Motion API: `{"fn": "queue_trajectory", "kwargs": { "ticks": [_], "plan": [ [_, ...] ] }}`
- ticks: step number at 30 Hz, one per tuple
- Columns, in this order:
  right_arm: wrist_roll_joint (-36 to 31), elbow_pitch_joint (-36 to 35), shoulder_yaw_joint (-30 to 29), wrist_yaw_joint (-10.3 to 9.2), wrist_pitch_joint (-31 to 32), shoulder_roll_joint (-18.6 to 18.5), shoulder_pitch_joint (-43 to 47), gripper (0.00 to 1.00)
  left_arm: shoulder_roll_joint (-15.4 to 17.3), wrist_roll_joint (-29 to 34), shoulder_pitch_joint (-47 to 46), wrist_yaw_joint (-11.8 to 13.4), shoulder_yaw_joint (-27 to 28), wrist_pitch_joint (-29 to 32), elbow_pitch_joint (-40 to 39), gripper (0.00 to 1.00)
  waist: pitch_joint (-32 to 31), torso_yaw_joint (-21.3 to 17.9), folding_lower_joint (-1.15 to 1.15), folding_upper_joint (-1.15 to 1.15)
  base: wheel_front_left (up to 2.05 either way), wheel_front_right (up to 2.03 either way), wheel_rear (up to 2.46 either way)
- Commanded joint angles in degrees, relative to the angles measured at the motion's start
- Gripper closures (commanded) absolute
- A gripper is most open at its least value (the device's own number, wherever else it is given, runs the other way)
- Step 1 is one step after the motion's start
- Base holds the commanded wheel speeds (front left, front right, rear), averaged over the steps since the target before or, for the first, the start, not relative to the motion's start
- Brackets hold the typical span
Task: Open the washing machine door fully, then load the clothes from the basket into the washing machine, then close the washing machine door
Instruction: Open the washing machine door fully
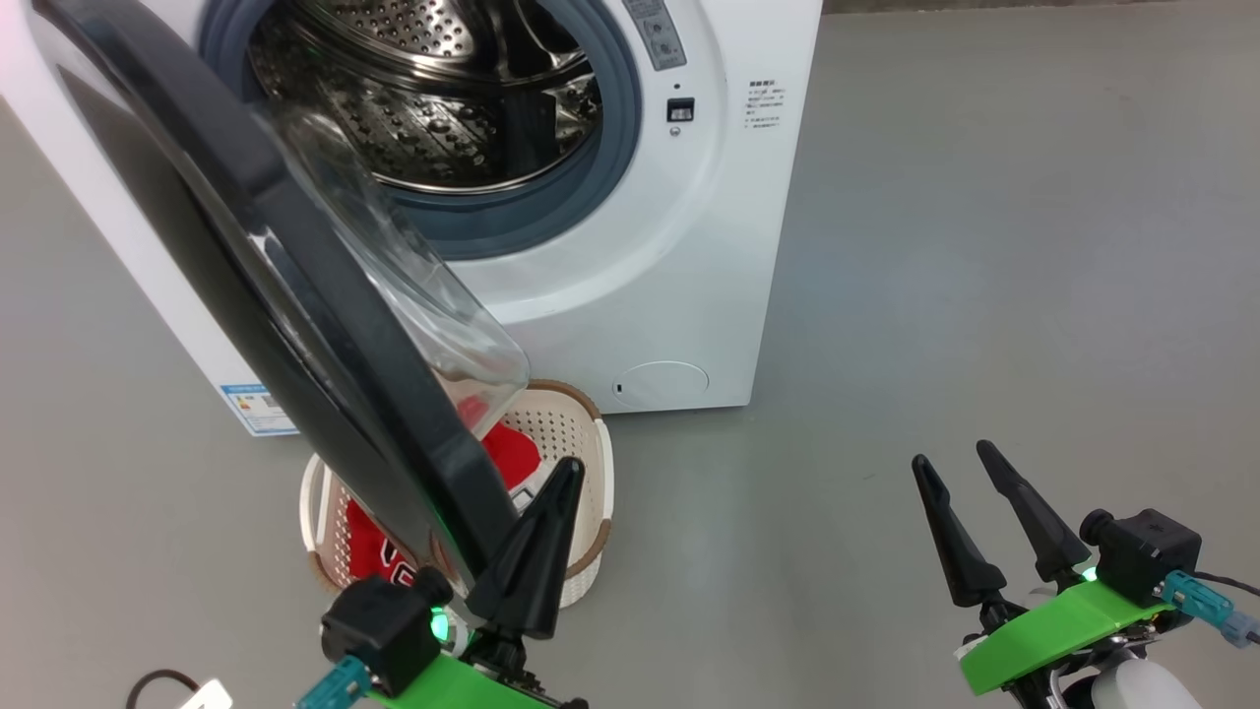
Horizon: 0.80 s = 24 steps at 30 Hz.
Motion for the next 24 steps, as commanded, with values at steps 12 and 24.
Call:
{"fn": "queue_trajectory", "kwargs": {
  "ticks": [12, 24],
  "plan": [
    [0.80, -1.23, 0.87, 0.09, -0.69, -0.28, -2.48, 0.00, 0.20, -4.50, -3.75, 2.25, 0.89, -2.42, 6.31, 1.00, 1.57, -1.55, 0.00, 0.00, 0.00, 0.00, 0.00],
    [0.68, -1.01, 0.72, 0.09, -0.69, -0.02, -2.62, 0.00, 0.19, -6.84, -5.45, 2.91, 1.18, -3.75, 11.85, 1.00, 2.28, -0.83, 0.00, 0.00, 0.00, 0.00, 0.00]
  ]
}}
